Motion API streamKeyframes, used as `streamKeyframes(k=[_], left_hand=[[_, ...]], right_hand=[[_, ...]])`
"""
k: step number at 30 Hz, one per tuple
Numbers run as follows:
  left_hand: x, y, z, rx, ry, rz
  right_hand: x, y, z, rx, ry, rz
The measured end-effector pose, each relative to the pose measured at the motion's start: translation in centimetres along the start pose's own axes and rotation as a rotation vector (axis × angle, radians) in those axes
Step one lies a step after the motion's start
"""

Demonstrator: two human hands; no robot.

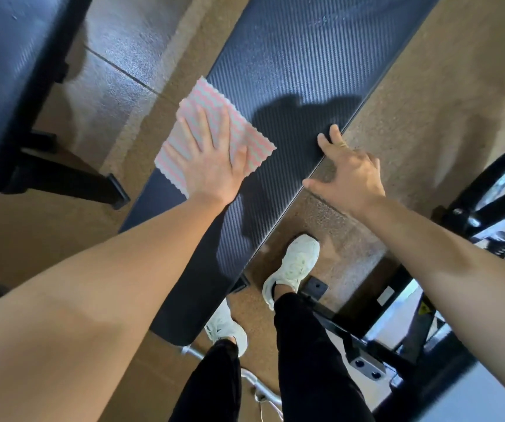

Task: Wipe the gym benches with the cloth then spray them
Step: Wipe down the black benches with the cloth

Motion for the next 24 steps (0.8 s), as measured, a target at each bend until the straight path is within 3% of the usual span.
streamKeyframes(k=[3, 7, 9, 11, 13, 16, 24], left_hand=[[-3.0, 2.0, -1.7, 0.050, -0.043, -0.158], [-7.1, 4.4, -3.7, 0.151, -0.103, -0.443], [-7.5, 4.2, -3.7, 0.187, -0.142, -0.540], [-7.2, 3.0, -3.2, 0.206, -0.184, -0.598], [-6.6, 1.2, -2.4, 0.212, -0.218, -0.571], [-5.7, -2.1, -0.8, 0.176, -0.185, -0.397], [-6.1, -8.3, 1.4, 0.050, -0.026, -0.083]], right_hand=[[-1.3, -0.7, 1.7, 0.069, -0.096, 0.032], [-3.2, -2.2, 5.0, -0.184, -0.316, -0.080], [-3.7, -3.6, 6.4, -0.272, -0.280, -0.111], [-4.3, -5.4, 6.7, -0.216, -0.131, -0.113], [-5.0, -6.9, 6.3, -0.127, 0.033, -0.115], [-5.3, -7.8, 6.2, -0.075, 0.171, -0.103], [-5.5, -8.6, 6.3, 0.038, 0.169, -0.146]])
Point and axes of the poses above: each hand's wrist, its own y-axis away from the middle knuckle, its own z-axis out of the back of the hand, x = y × z, the point moved 4 cm from there along -y, towards the middle knuckle, and after that the axes turned 10 degrees about y, right-handed, at the moved point
